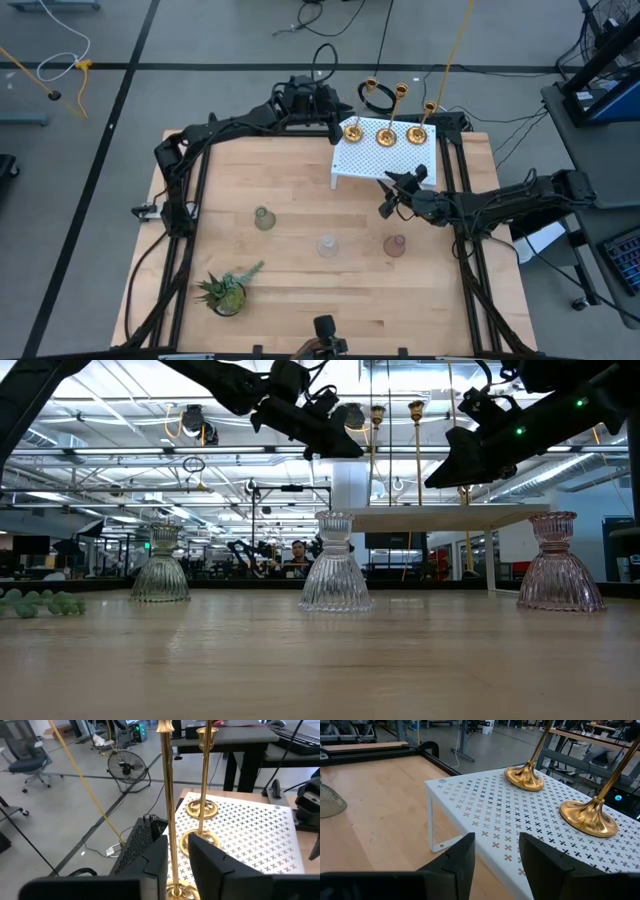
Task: Pick & Place candle stick holders
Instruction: Put the gold candle holder on the shelf
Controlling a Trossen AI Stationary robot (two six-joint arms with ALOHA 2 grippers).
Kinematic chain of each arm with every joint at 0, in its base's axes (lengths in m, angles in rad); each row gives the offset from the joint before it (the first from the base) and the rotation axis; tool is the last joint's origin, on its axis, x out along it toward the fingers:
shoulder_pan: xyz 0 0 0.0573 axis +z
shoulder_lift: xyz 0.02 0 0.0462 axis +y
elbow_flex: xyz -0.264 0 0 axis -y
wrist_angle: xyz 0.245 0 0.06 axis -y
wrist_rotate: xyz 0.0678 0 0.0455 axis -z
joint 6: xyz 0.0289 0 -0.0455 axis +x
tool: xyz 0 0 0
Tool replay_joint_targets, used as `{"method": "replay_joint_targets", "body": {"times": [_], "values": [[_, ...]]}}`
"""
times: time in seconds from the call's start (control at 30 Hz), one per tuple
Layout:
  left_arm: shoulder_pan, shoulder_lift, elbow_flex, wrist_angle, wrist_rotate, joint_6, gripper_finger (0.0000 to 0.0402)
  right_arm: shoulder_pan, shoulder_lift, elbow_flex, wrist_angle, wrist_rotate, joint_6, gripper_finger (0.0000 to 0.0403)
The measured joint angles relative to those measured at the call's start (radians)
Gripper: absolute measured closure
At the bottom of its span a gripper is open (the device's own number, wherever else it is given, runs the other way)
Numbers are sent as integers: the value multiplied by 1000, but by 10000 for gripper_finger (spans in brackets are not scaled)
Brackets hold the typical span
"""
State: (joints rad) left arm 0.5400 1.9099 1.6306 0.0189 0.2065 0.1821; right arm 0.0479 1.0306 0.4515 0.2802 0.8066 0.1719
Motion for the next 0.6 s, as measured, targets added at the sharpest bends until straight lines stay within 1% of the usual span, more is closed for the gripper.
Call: {"method": "replay_joint_targets", "body": {"times": [0.2, 0.27, 0.37, 0.47, 0.6], "values": [[0, 0, 0, -2, -6, -1, 276, 0, 0, 0, 0, -8, 0, 259], [0, 0, 0, -2, -6, 2, 264, 0, 0, 0, 0, -56, -2, 259], [0, 0, 0, -2, -6, 17, 254, 0, 0, 0, 0, -155, -12, 259], [0, 0, 0, -2, -6, 18, 254, 0, 0, 0, 6, -238, -28, 259], [0, -1, 0, -12, -6, 18, 262, 0, 0, 0, 34, -317, -30, 259]]}}
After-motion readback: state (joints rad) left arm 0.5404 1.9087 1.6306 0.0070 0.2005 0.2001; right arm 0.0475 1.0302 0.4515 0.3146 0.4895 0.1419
